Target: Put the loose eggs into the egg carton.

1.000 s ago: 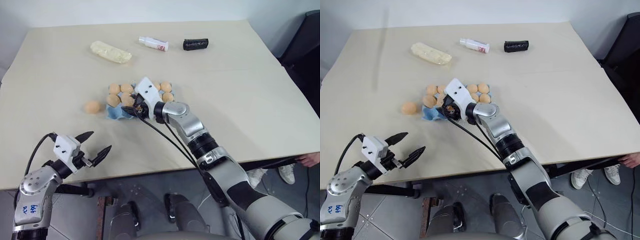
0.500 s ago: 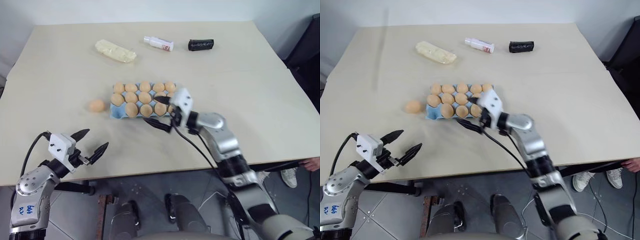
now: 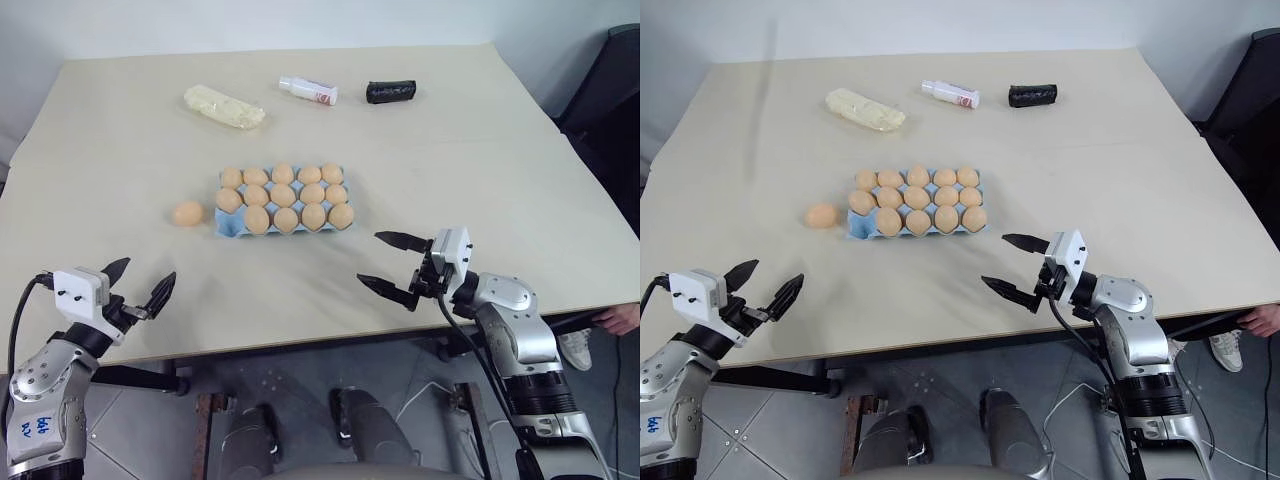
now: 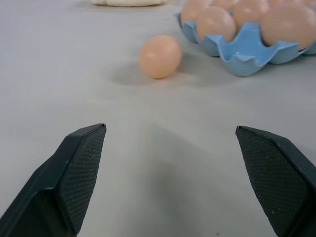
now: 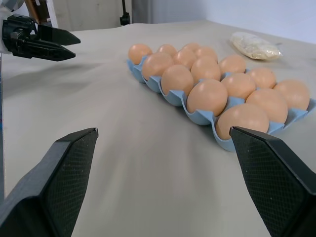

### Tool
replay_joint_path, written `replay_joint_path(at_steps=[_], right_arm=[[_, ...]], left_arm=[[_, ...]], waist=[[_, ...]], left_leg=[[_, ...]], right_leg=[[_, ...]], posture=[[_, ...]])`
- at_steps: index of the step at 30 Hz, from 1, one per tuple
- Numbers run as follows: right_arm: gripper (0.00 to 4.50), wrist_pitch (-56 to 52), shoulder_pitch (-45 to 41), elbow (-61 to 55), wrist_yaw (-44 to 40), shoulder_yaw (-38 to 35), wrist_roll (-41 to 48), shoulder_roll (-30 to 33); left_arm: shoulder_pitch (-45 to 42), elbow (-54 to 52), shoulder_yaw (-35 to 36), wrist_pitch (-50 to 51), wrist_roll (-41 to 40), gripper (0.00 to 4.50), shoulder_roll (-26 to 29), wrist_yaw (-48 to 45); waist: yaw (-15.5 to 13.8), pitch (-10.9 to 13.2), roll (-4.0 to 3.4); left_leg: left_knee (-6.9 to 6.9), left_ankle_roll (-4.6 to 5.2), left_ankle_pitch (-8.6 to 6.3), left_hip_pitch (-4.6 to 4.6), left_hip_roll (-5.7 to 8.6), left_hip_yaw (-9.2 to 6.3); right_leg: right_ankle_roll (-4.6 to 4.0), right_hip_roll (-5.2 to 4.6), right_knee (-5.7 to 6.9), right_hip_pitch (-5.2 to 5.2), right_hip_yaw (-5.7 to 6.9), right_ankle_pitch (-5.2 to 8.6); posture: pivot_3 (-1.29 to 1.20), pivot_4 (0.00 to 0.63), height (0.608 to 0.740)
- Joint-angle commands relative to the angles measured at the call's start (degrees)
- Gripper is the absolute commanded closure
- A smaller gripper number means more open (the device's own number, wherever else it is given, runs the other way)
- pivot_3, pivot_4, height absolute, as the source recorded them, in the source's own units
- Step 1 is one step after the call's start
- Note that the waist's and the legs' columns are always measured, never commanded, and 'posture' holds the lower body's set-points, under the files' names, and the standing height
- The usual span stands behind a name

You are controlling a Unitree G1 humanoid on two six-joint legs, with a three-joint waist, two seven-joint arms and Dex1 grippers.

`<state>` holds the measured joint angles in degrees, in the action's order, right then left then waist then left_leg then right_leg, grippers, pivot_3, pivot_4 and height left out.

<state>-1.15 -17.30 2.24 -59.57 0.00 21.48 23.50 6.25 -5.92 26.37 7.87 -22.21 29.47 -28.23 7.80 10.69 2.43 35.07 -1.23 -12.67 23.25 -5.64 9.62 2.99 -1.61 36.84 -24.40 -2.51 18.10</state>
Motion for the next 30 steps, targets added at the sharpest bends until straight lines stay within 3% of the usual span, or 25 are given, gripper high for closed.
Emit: replay_joint_path(at_steps=[1, 7, 13, 18, 24, 27, 30], right_arm=[[0.02, 1.6, -0.1, -2.0, 1.1, 0.0, 0.1, -0.5], [0.02, 2.6, -1.0, -1.7, 2.1, 1.2, -1.4, -0.5], [0.02, 2.0, -1.2, -2.9, 3.3, 1.5, -1.3, -0.2], [0.02, 1.0, 0.1, -5.3, 4.6, 1.7, -1.0, -0.1], [0.02, 0.3, 0.5, -6.4, 5.7, 1.0, -0.8, 0.4], [0.00, 0.2, 0.5, -6.6, 6.2, 0.9, -0.7, 0.4], [0.00, 0.2, 0.7, -6.8, 6.5, 1.0, -0.7, 0.3]], left_arm=[[-2.9, 0.6, -0.4, 0.7, 0.6, 0.00, 0.1, 1.7], [-21.9, 13.3, -8.8, 3.7, 5.7, 0.00, 2.7, 1.5], [-34.1, 25.8, -13.5, 1.2, 9.5, 0.00, 1.7, 1.2], [-41.7, 37.6, -16.1, -1.8, 12.3, 0.00, 0.1, 1.9], [-45.0, 44.1, -17.2, -4.9, 13.5, 0.00, -1.2, 1.1], [-45.2, 45.1, -16.8, -5.7, 13.3, 0.55, -1.4, 0.5], [-44.5, 44.7, -16.4, -6.1, 12.8, 1.56, -1.0, -0.3]], waist=[[-0.2, 0.0, 0.01], [-1.7, 0.0, 0.02], [-2.1, 0.0, 0.01], [-3.1, 0.0, 0.02], [-3.2, 0.0, 0.02], [-3.1, 0.0, 0.02], [-3.2, 0.0, 0.02]], left_leg=[[-0.01, 0.00, 0.00, 0.01, 0.01, 0.00], [0.02, -0.07, 0.03, 0.05, 0.02, -0.10], [0.01, 0.10, 0.07, 0.03, 0.04, 0.20], [0.05, -0.15, 0.19, 0.04, 0.02, 0.23], [0.11, -0.16, 0.19, 0.04, 0.06, 0.26], [0.12, -0.16, 0.19, 0.04, 0.06, 0.26], [0.12, -0.16, 0.20, 0.04, 0.05, 0.25]], right_leg=[[0.01, -0.01, 0.00, 0.00, 0.01, 0.00], [0.16, 0.10, 0.07, -0.04, 0.15, -0.09], [0.24, 0.19, 0.09, -0.10, 0.35, -0.12], [0.26, 0.36, 0.15, -0.18, 0.41, -0.05], [0.27, 0.30, 0.17, -0.16, 0.39, -0.06], [0.27, 0.30, 0.20, -0.17, 0.39, -0.06], [0.27, 0.32, 0.23, -0.17, 0.40, -0.06]], posture=[[0.00, 0.150, 0.740], [0.00, 0.150, 0.740], [0.00, 0.150, 0.740], [0.00, 0.150, 0.740], [0.00, 0.150, 0.740], [0.00, 0.150, 0.740], [0.00, 0.150, 0.740]])
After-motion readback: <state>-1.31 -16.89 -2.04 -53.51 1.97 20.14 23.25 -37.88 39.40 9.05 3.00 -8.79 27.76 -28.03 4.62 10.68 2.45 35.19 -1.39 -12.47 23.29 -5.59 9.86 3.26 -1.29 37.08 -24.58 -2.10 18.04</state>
